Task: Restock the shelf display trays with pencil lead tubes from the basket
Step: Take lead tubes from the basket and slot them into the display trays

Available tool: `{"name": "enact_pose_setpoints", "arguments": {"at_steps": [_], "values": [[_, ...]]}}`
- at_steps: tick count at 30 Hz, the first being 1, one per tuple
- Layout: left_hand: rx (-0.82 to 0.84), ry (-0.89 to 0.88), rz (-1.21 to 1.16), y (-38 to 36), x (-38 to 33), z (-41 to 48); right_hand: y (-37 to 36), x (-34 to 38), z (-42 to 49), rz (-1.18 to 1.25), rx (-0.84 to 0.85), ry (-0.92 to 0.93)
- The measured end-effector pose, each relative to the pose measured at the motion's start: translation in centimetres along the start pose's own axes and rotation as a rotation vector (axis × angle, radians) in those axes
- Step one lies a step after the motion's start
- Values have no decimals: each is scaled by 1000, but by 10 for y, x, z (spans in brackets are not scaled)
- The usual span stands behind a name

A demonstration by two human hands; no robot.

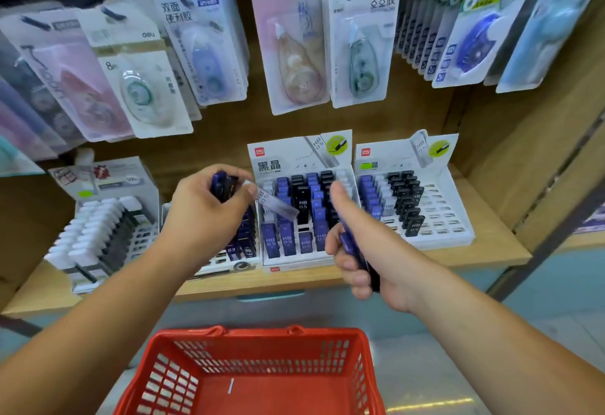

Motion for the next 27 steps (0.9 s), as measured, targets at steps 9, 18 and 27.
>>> {"name": "enact_pose_setpoints", "arguments": {"at_steps": [9, 18, 27], "values": [[46, -59, 87, -9, -3, 18, 1, 2, 26, 118, -92, 91], [94, -118, 202, -28, -9, 37, 2, 8, 33, 228, -86, 196], [259, -219, 550, -81, -19, 48, 11, 2, 33, 254, -110, 150]]}}
Point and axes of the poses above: each hand's wrist, its own z-axis towards the middle knuckle, its own y-axis out of the back of the hand, x = y × z, the point moved 9 cm from there along z, towards the middle knuckle, and after that the axes turned 14 degrees about y, right-handed, at the moved point
